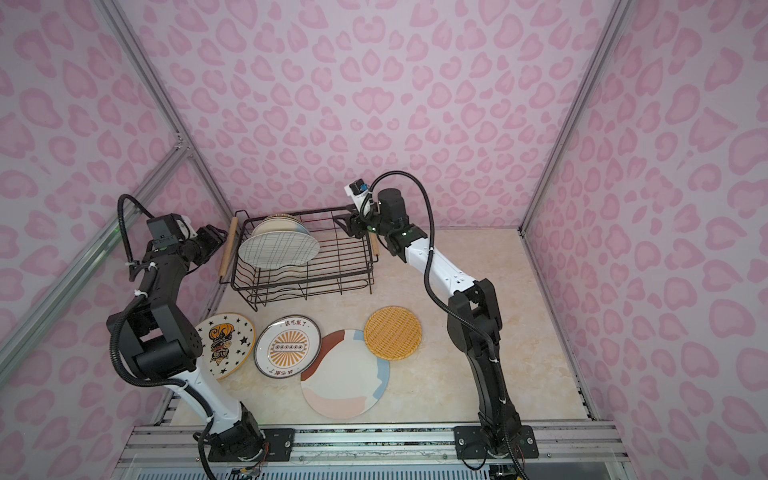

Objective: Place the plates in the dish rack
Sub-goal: 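Close both grippers on the rack's two wooden handles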

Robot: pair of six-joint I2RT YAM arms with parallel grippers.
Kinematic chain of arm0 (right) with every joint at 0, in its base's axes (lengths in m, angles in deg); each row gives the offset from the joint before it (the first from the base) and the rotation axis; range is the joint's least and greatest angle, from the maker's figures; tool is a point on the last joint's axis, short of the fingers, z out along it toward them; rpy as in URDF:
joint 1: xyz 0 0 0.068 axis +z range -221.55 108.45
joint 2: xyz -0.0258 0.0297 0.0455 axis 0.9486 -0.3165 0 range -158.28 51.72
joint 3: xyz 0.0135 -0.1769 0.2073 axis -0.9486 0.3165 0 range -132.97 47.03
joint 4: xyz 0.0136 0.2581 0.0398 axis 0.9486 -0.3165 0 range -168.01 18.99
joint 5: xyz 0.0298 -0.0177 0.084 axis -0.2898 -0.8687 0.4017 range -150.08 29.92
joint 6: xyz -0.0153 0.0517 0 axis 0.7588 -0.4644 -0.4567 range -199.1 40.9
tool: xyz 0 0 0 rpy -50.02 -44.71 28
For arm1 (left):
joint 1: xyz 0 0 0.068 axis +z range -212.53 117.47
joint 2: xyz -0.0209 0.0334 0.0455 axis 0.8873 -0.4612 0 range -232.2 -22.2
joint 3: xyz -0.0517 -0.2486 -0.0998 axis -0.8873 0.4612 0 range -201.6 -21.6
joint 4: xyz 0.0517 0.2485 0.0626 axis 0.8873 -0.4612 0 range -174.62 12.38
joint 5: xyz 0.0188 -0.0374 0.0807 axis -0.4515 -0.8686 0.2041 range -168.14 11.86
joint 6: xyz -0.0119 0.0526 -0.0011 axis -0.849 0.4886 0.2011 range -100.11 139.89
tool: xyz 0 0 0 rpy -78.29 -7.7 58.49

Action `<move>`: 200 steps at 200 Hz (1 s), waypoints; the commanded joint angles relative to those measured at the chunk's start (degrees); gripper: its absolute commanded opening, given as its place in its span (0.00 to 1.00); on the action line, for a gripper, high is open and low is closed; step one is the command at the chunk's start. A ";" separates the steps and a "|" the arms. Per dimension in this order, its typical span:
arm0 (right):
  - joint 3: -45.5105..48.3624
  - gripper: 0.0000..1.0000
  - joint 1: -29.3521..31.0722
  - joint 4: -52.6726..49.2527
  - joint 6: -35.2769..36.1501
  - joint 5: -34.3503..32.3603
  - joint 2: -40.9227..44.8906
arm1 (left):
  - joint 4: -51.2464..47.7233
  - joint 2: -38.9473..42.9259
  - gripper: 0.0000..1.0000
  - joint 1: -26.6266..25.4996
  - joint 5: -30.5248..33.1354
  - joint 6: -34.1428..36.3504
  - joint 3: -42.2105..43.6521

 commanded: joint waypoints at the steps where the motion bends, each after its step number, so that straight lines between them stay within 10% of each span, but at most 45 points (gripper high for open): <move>1: -1.00 0.61 -2.73 -5.94 -11.88 -4.26 -1.06 | -0.05 -2.32 0.53 -0.68 -1.35 0.10 -2.09; 73: -4.72 0.59 -4.67 -16.31 -18.48 -2.82 -7.77 | 0.96 -3.89 0.42 -1.64 -3.48 -0.99 -2.19; 164: -4.25 0.00 -4.73 -13.31 -24.30 5.50 -8.89 | 2.23 -3.37 0.19 -3.60 -7.93 -1.50 -1.09; 200: 7.22 0.00 -5.85 -5.72 -25.35 4.67 -0.20 | 3.31 -0.30 0.16 -6.56 -7.01 -1.87 2.21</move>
